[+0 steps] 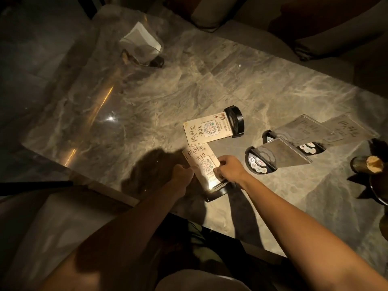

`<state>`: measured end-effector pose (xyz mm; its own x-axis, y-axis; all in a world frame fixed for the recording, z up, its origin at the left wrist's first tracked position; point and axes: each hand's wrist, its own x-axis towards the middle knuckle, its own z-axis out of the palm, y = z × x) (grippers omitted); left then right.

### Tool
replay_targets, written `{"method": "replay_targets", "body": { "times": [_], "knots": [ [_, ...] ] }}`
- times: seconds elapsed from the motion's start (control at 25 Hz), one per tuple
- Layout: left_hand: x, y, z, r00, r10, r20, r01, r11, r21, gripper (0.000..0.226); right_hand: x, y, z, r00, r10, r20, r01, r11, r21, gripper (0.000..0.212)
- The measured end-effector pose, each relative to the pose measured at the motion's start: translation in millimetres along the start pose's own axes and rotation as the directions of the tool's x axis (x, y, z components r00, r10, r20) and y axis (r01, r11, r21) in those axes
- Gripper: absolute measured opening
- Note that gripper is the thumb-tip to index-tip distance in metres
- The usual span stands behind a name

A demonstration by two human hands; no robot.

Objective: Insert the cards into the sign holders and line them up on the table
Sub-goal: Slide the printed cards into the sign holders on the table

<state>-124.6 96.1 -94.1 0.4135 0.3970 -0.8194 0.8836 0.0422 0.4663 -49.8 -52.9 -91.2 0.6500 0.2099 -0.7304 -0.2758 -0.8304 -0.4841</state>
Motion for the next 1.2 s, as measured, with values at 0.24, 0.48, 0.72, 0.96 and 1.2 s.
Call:
{"method": "replay_targets", "body": {
  "times": [0.24, 0.48, 0.72, 0.96, 1.2],
  "knots": [
    [-13, -15, 0, 0.999, -0.034, 0.032, 0.036, 0.998, -0.052, 0.037, -6, 18, 1, 0.998, 0.065, 0.01, -0.066, 0.995, 0.075, 0.013],
    [-23, 12, -10, 0.982, 0.187, 0.002, -0.186, 0.978, -0.096, 0.022, -16, 2, -29, 0.995, -0.039, -0.096, 0.06, 0.973, 0.223, 0.009],
    [-29, 62, -31, 0.916, 0.399, 0.041, -0.377, 0.891, -0.254, 0.016, -9, -16, -56, 0.968, -0.102, -0.227, 0.178, 0.923, 0.342, 0.012],
    [-30, 61, -28, 0.882, 0.466, 0.069, -0.436, 0.864, -0.25, 0.014, -5, -3, -53, 0.955, -0.125, -0.268, 0.199, 0.942, 0.27, 0.006],
    [-28, 60, -35, 0.854, 0.451, 0.259, -0.429, 0.893, -0.139, 0.015, -7, 23, -50, 0.963, -0.042, -0.267, 0.138, 0.926, 0.352, 0.024]
  ]
}}
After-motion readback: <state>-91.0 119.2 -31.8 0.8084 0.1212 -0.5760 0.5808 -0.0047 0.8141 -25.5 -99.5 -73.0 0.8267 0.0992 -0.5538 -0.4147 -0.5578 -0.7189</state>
